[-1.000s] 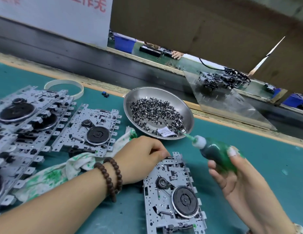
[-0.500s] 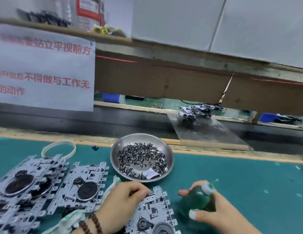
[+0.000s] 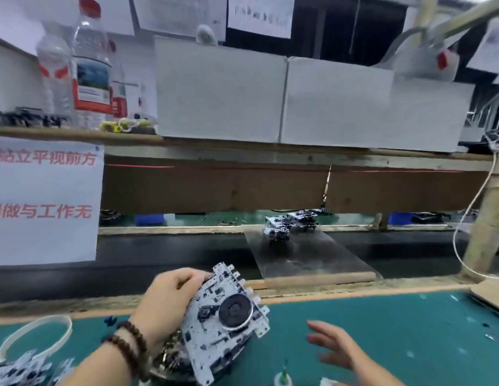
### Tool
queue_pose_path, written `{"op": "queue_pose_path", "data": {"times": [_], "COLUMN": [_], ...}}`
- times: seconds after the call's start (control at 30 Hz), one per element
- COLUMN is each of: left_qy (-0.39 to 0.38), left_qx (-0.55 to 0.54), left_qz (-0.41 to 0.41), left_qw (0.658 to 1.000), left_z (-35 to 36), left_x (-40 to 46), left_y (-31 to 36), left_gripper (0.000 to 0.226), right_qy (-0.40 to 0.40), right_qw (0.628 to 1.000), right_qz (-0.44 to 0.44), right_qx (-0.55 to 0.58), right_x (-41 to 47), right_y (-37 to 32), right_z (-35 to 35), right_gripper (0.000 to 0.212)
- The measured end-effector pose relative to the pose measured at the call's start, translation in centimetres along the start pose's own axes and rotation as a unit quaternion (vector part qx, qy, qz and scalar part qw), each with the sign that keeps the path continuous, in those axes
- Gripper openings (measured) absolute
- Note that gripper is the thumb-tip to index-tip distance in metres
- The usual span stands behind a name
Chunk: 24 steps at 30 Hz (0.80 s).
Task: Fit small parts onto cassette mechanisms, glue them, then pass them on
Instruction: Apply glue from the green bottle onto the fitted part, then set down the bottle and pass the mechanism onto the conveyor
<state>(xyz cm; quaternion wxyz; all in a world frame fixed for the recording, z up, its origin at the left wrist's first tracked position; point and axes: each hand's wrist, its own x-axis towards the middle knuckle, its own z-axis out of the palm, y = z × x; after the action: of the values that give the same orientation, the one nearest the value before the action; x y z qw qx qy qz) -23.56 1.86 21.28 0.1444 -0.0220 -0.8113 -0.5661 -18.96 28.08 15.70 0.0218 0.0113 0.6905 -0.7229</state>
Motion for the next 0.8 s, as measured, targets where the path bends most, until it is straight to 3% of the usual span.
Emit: {"op": "queue_pose_path", "data": {"times": [0.07, 0.17, 0.27, 0.43, 0.6, 0.73, 0.8], "left_qy": [-0.024, -0.085, -0.122, -0.167, -0.175, -0.099, -0.136], "left_qx": [-0.041, 0.018, 0.095, 0.128, 0.149, 0.147, 0.152], "left_qz": [-0.030, -0.031, -0.004, -0.002, 0.003, -0.003, -0.040], "left_qw": [0.998, 0.996, 0.988, 0.978, 0.973, 0.984, 0.978], "left_z": [1.2, 4.0, 6.7, 9.8, 12.7, 12.7, 12.7], "left_x": [2.1, 4.7, 7.1, 10.3, 13.3, 14.8, 14.3], "left_y": [0.5, 1.0, 1.2, 1.1, 0.7, -0.4, -1.7], "left_gripper": [0.027, 0.026, 0.027, 0.024, 0.026, 0.026, 0.032], "right_qy": [0.016, -0.084, -0.078, -0.069, -0.054, 0.002, 0.025], "right_qw": [1.000, 0.996, 0.996, 0.991, 0.983, 0.985, 0.989], "right_qz": [0.006, 0.027, 0.053, 0.087, 0.093, 0.087, 0.085], "right_qx": [0.025, -0.020, -0.008, 0.069, 0.150, 0.148, 0.122], "right_x": [1.0, 2.6, 4.9, 8.1, 11.3, 14.6, 16.6], "right_y": [-2.7, -5.2, -5.2, -3.9, -2.0, -1.8, -1.8], "right_z": [0.8, 1.3, 1.4, 0.0, -0.7, -1.4, -1.7], "right_gripper": [0.036, 0.017, 0.018, 0.013, 0.015, 0.015, 0.012]}}
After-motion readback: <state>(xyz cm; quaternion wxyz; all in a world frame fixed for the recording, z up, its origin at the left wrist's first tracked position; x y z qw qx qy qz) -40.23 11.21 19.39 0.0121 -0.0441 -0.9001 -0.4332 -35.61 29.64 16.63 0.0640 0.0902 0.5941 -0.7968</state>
